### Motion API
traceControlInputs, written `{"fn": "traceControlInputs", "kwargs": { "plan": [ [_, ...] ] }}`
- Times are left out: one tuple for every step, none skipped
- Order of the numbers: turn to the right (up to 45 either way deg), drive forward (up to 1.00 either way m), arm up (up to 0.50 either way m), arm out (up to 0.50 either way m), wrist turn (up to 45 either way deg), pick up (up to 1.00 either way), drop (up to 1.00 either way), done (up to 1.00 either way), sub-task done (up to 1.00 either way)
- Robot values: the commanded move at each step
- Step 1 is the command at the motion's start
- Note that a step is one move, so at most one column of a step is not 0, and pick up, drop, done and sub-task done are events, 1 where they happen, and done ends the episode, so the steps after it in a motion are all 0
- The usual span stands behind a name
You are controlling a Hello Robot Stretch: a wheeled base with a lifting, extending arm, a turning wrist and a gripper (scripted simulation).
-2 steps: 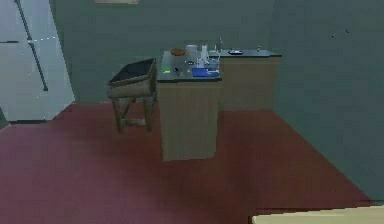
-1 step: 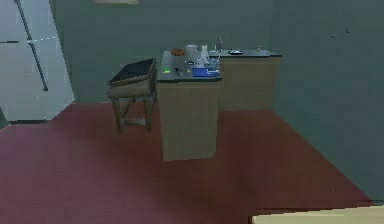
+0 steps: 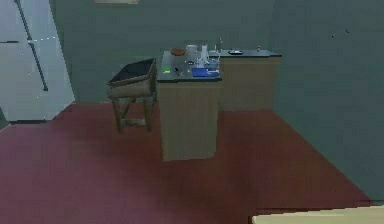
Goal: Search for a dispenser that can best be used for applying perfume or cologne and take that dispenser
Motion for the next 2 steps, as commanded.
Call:
{"fn": "traceControlInputs", "kwargs": {
  "plan": [
    [0.0,0.00,0.00,0.48,0.0,0.00,0.00,0.00,0.00],
    [0.0,0.00,0.00,0.00,45.0,0.00,0.00,0.00,0.00]
  ]
}}
